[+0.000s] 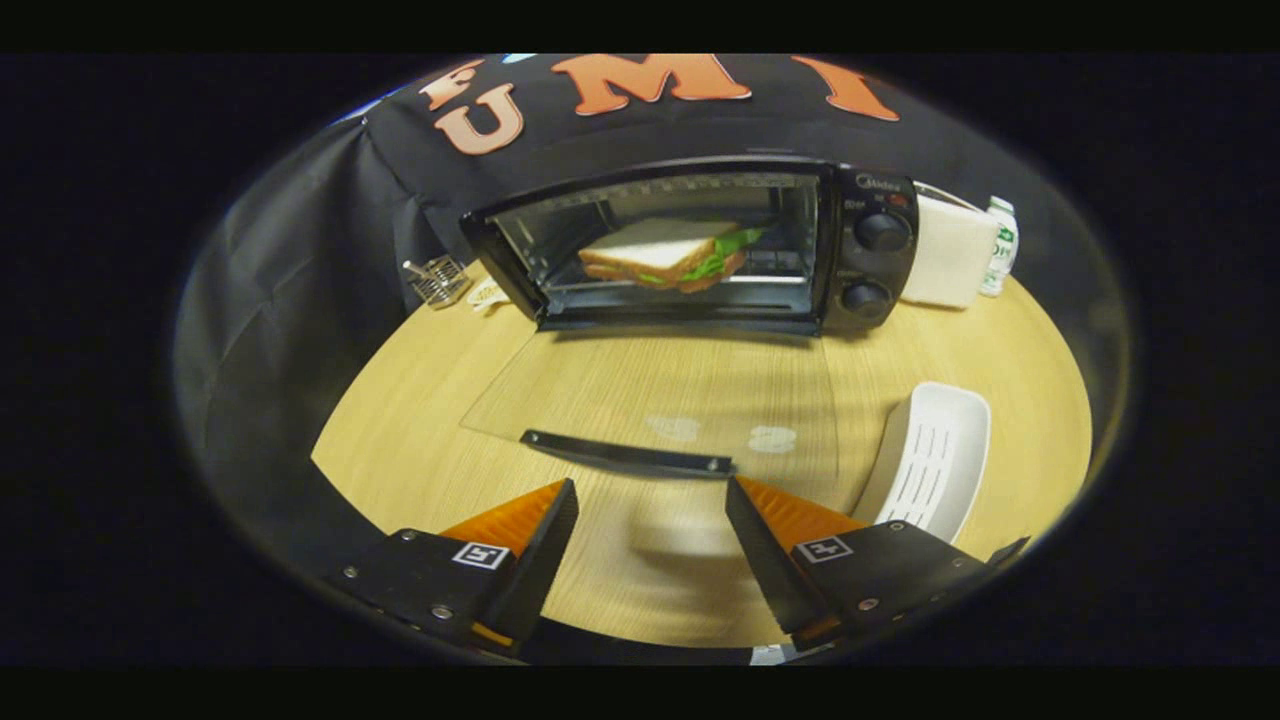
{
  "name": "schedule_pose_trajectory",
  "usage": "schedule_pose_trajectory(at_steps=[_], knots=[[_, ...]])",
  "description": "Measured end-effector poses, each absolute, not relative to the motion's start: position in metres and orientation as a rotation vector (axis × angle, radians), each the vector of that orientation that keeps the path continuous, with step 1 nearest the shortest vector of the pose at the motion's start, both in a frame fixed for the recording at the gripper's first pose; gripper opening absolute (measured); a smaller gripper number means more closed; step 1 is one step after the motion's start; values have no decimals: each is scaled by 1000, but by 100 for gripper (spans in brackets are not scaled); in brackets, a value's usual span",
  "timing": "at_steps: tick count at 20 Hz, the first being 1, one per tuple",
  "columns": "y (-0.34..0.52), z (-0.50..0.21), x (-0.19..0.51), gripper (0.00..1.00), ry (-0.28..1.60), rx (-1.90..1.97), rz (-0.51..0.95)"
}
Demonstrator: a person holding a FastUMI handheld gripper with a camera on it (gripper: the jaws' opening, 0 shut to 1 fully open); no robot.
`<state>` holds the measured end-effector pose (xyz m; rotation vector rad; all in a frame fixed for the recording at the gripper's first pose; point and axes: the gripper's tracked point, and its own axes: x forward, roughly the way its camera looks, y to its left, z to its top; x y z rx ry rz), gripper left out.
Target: Open the toaster oven, put the food inside, and close the toaster oven door.
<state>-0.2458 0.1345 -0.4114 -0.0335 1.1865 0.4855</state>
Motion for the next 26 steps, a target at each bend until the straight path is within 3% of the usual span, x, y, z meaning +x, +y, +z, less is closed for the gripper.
schedule_pose_trajectory(at_steps=[14, 26], knots=[[162, -455, -243, 87, 1310, -176, 487], [176, -385, -152, 87, 1106, -30, 392]])
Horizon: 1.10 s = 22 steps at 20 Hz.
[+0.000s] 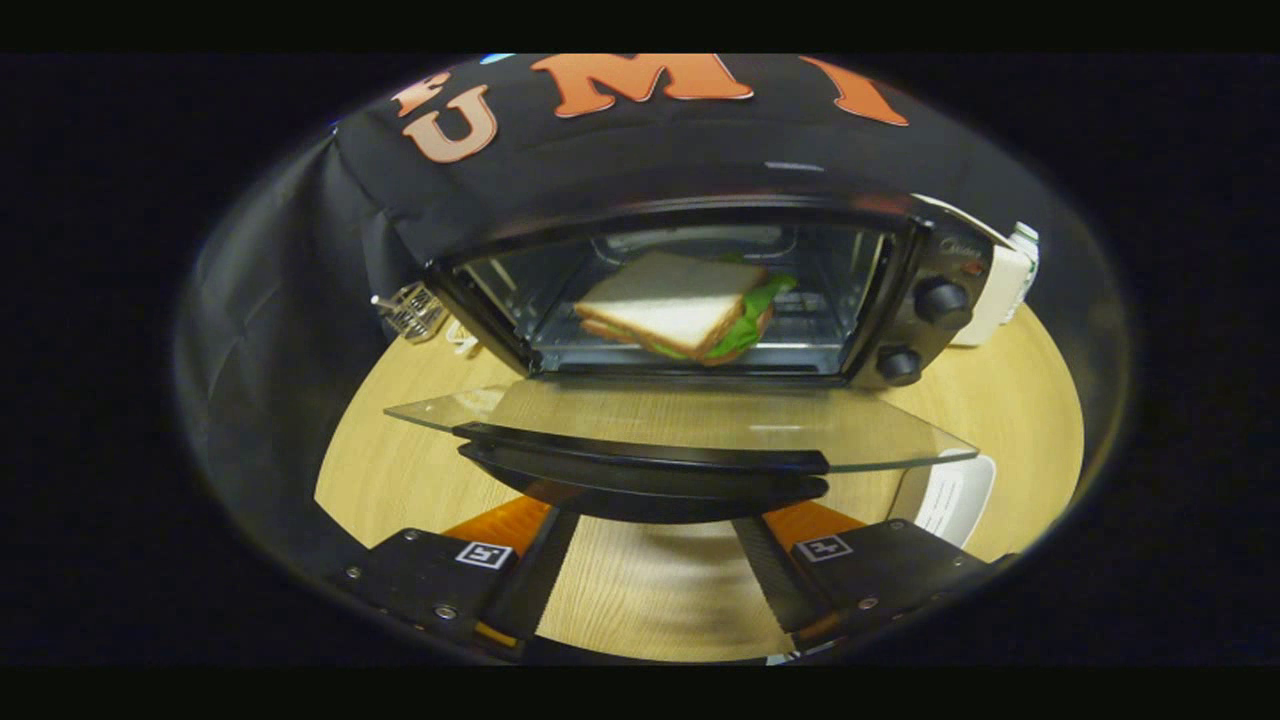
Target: Open the toaster oven, put the food inside, and close the toaster oven door.
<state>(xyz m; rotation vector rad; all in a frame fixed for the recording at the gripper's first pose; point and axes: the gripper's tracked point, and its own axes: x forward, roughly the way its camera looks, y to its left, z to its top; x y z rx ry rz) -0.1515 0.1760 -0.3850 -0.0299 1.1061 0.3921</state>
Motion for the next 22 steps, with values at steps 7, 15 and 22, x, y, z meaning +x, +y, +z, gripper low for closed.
schedule_pose_trajectory(at_steps=[7, 15, 22], knots=[[169, -338, -89, 87, 920, -66, 374], [162, -261, -42, 87, 757, 8, 335], [143, -135, -8, 87, 456, -20, 329]])
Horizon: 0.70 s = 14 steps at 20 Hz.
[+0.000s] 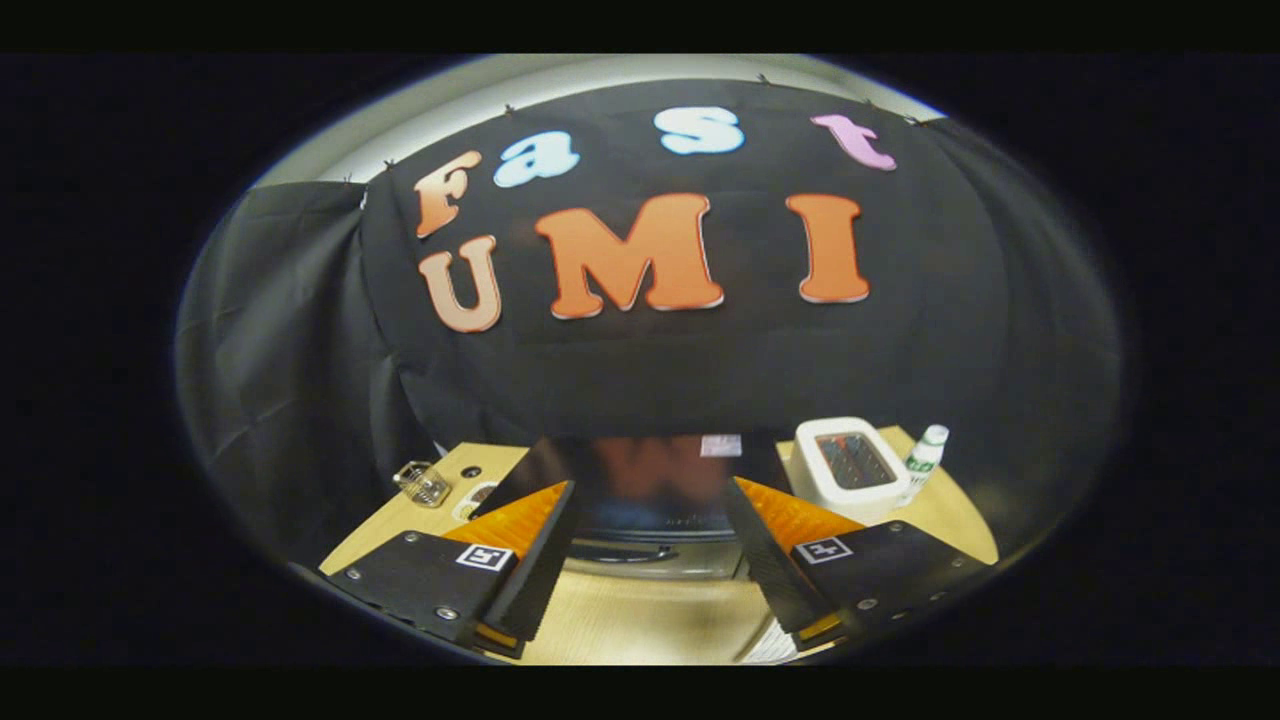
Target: Open the toaster oven, put the food inside, and close the toaster oven door.
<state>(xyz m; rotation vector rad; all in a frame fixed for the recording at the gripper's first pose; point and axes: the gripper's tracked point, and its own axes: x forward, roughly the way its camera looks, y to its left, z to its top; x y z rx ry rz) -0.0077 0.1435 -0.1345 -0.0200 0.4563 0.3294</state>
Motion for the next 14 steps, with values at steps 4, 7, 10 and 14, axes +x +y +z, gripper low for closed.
schedule_pose_trajectory(at_steps=[4, 7, 10, 14], knots=[[130, -61, -5, 88, 269, -62, 324], [118, -13, -2, 91, 144, -63, 303], [107, 35, -5, 92, 8, -81, 283], [96, 75, -15, 94, -107, -112, 258]])
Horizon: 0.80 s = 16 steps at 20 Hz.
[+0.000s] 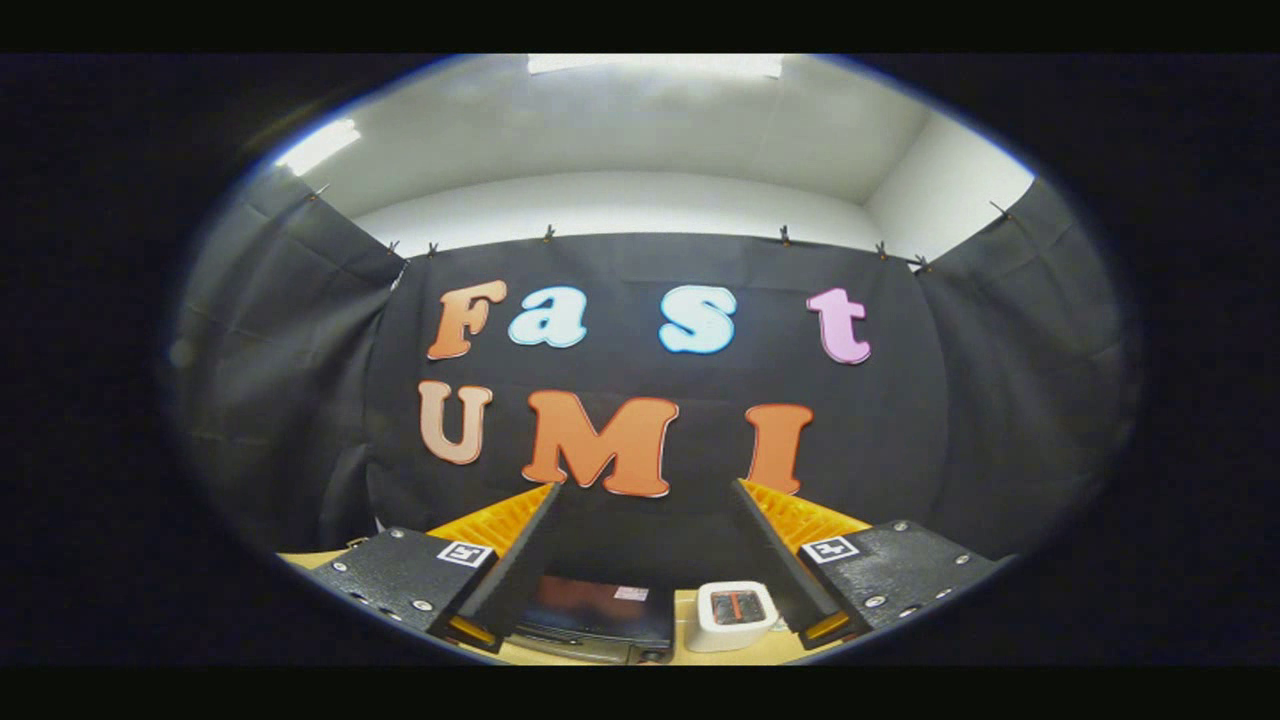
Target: Open the toaster oven, put the food inside, and close the toaster oven door.
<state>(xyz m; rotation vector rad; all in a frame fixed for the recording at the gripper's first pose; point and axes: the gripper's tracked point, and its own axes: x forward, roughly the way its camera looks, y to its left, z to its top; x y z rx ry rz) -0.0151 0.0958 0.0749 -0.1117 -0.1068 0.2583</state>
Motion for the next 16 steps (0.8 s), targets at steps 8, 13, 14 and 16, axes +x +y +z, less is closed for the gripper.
schedule_pose_trajectory(at_steps=[8, 13, 14, 16], knots=[[88, 93, -26, 98, -167, -91, 266], [78, 99, -28, 98, -183, -79, 264], [78, 100, -29, 98, -187, -72, 271], [73, 105, -28, 99, -195, -52, 273]])
